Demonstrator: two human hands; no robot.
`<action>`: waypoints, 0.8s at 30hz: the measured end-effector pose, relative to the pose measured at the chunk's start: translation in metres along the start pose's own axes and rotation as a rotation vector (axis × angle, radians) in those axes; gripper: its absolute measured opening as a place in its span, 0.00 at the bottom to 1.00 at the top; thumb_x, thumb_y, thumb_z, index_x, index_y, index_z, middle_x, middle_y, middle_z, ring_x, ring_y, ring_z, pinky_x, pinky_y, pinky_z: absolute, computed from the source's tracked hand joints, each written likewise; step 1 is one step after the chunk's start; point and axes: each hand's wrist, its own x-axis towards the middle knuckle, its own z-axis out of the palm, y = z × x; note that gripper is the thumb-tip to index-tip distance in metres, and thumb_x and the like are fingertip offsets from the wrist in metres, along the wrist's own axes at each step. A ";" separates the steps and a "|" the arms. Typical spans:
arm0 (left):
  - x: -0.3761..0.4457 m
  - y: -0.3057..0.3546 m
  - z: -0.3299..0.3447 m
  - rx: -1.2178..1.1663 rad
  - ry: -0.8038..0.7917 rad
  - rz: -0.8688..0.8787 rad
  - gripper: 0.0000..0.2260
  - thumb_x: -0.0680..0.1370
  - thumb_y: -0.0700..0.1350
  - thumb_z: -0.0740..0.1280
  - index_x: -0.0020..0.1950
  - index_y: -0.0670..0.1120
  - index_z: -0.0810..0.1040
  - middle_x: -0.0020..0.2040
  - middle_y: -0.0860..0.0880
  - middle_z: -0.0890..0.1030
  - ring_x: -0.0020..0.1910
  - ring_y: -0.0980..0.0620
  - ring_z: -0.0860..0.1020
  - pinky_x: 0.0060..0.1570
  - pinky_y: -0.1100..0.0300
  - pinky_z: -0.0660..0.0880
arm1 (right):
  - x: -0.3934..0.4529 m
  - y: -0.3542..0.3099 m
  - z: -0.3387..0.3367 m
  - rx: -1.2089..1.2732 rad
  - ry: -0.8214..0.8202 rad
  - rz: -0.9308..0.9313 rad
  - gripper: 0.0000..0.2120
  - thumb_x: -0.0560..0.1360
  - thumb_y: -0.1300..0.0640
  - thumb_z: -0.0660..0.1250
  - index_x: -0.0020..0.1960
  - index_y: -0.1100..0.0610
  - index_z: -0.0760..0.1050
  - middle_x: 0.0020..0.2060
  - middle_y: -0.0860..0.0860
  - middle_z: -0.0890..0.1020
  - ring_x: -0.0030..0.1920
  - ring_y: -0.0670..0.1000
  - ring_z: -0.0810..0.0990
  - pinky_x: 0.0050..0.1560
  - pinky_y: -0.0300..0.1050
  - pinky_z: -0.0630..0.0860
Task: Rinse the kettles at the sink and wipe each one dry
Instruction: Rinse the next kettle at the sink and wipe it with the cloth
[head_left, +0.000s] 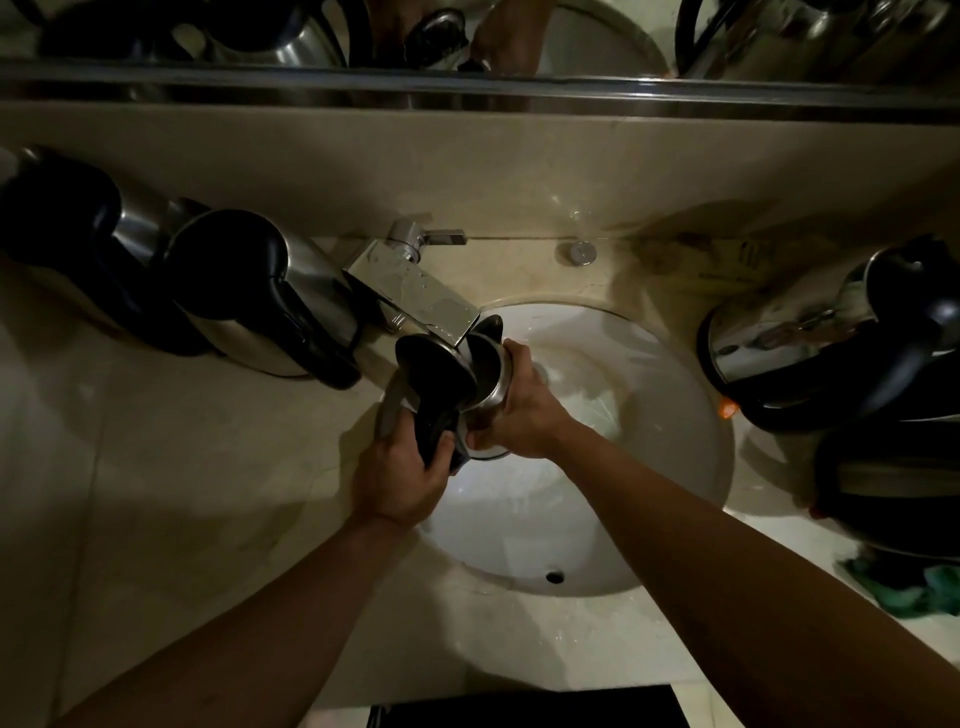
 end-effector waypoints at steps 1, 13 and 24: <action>0.000 -0.001 0.001 0.008 0.002 0.004 0.26 0.74 0.54 0.67 0.68 0.41 0.74 0.53 0.36 0.82 0.48 0.33 0.82 0.42 0.52 0.76 | 0.000 0.000 0.000 -0.001 0.003 -0.002 0.64 0.47 0.45 0.80 0.75 0.40 0.49 0.70 0.54 0.67 0.69 0.59 0.71 0.64 0.57 0.79; 0.002 -0.002 0.003 0.019 0.014 0.000 0.24 0.74 0.53 0.68 0.64 0.40 0.76 0.49 0.35 0.83 0.44 0.32 0.82 0.39 0.50 0.77 | 0.003 0.005 0.002 0.015 0.022 -0.023 0.62 0.46 0.42 0.78 0.74 0.40 0.51 0.68 0.53 0.69 0.67 0.57 0.73 0.64 0.57 0.80; 0.004 -0.006 0.005 0.024 0.010 -0.031 0.28 0.74 0.59 0.64 0.68 0.45 0.74 0.54 0.37 0.82 0.49 0.33 0.81 0.44 0.44 0.80 | 0.010 0.014 0.001 0.004 0.043 -0.065 0.60 0.57 0.55 0.85 0.77 0.45 0.50 0.69 0.55 0.67 0.69 0.58 0.69 0.66 0.54 0.77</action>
